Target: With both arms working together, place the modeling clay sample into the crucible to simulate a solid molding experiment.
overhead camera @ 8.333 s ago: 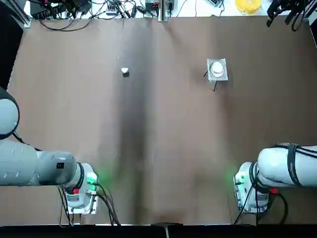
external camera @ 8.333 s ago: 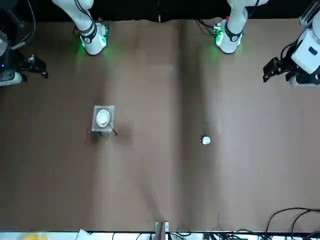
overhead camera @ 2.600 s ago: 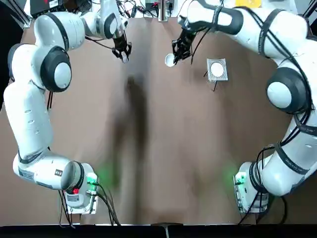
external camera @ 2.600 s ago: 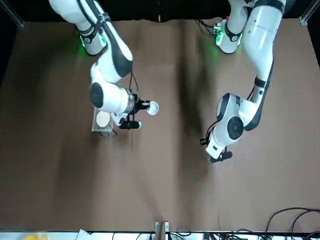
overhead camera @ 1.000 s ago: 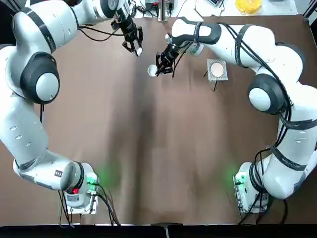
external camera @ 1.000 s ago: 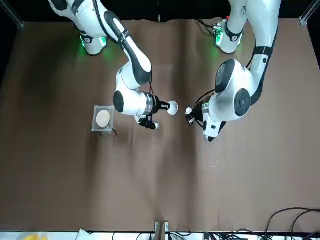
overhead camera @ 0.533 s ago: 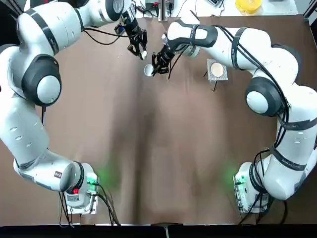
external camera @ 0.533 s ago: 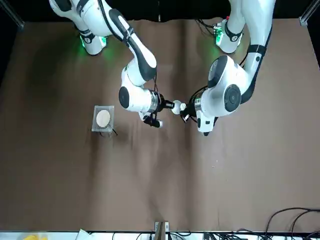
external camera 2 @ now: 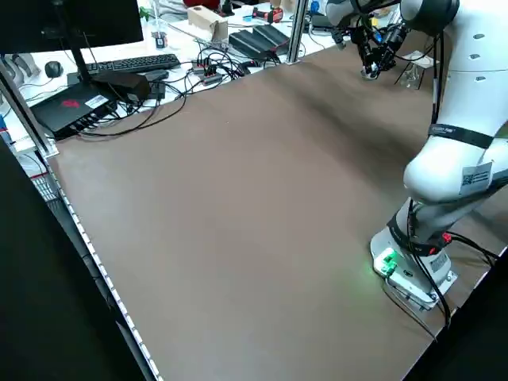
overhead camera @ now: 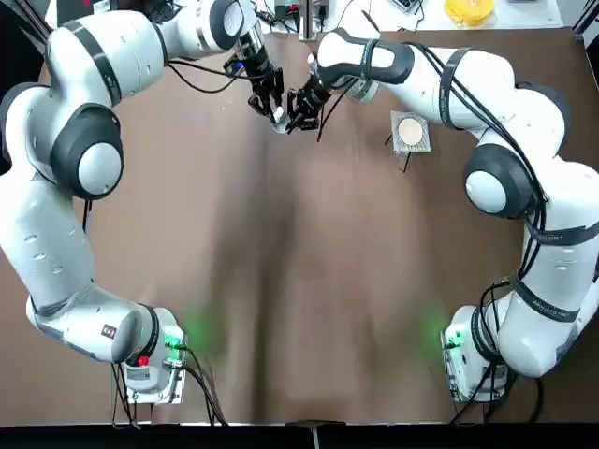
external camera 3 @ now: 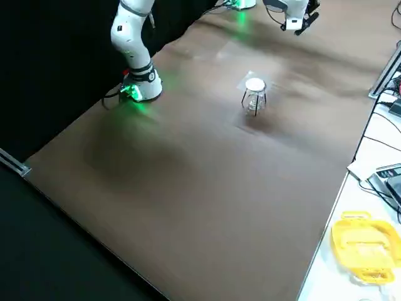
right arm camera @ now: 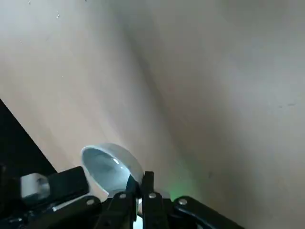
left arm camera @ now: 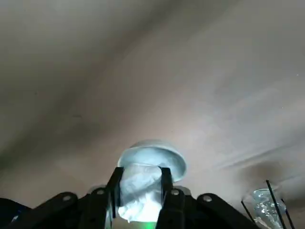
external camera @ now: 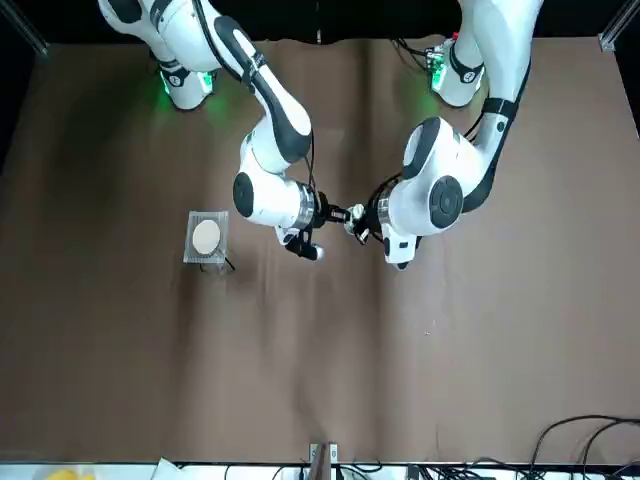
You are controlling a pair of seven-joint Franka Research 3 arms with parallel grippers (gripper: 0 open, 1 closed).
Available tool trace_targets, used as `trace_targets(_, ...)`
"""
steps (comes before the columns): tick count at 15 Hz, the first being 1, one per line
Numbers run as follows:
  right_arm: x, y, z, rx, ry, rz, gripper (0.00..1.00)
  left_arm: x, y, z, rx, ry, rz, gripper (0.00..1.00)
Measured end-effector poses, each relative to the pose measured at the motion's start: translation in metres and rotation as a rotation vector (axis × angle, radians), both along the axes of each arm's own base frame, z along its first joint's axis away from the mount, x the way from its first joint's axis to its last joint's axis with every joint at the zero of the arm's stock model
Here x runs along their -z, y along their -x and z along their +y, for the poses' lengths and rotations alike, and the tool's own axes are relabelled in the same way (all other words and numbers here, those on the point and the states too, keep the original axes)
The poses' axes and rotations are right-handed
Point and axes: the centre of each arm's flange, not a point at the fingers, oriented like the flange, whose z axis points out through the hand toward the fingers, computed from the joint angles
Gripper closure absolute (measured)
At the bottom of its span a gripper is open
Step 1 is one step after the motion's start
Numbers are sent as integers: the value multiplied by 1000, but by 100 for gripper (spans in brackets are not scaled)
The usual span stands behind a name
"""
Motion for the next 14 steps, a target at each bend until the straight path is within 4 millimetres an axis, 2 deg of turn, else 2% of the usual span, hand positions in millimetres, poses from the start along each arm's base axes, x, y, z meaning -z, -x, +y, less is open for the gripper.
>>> trace_targets(7, 0, 0, 0, 1, 0, -1, 94, 1, -1, 0, -8, 1, -5, 62)
trace_targets(14, 0, 0, 0, 1, 0, -1, 94, 9, -5, -6, -24, 12, -34, 60)
